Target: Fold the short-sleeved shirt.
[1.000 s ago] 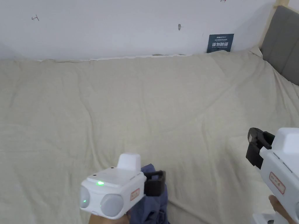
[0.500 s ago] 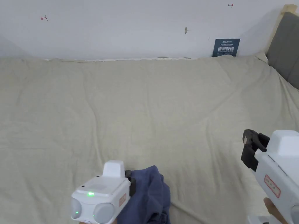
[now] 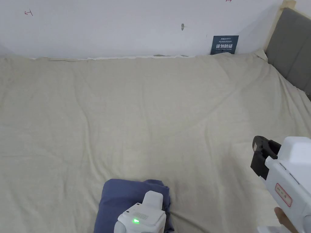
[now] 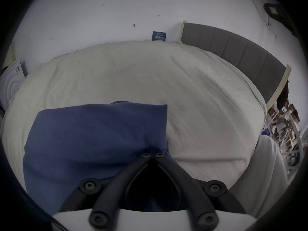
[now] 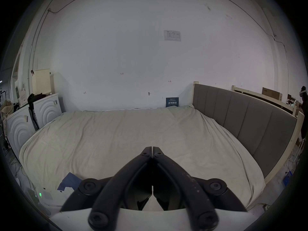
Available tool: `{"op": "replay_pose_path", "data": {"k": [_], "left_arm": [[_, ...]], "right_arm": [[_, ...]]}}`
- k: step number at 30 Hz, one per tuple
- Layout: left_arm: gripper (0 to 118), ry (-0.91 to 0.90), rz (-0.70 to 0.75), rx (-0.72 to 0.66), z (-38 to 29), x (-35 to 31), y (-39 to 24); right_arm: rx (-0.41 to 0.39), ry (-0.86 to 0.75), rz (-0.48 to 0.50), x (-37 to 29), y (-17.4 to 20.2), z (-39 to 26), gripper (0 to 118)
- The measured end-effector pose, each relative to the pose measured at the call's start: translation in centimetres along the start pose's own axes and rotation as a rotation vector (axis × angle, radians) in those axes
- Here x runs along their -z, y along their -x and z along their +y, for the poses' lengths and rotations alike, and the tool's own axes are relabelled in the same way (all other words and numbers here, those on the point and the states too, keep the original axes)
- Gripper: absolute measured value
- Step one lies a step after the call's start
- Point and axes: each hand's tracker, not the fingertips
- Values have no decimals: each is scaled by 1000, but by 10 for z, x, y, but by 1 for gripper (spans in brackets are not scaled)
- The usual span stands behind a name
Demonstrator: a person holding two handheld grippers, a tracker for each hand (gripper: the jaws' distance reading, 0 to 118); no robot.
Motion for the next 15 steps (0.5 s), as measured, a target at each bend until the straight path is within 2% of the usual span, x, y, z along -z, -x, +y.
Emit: {"op": "replay_pose_path", "data": {"k": [3,5,9,15], "left_arm": [[0,24,-18,-15,17,-9,6],[0,-112,28,25,26,-33,2],[0,-296,31,64,61,-92,8],[0,-547,161,130,109,-176,29]], "right_arm": [[-4,0,8,-2,5,1,2],[-11,-9,18,-6,10,4,2],[-10,-41,37,-13,20,12,2],[-23,-118,40,-26,41,25,2]]}}
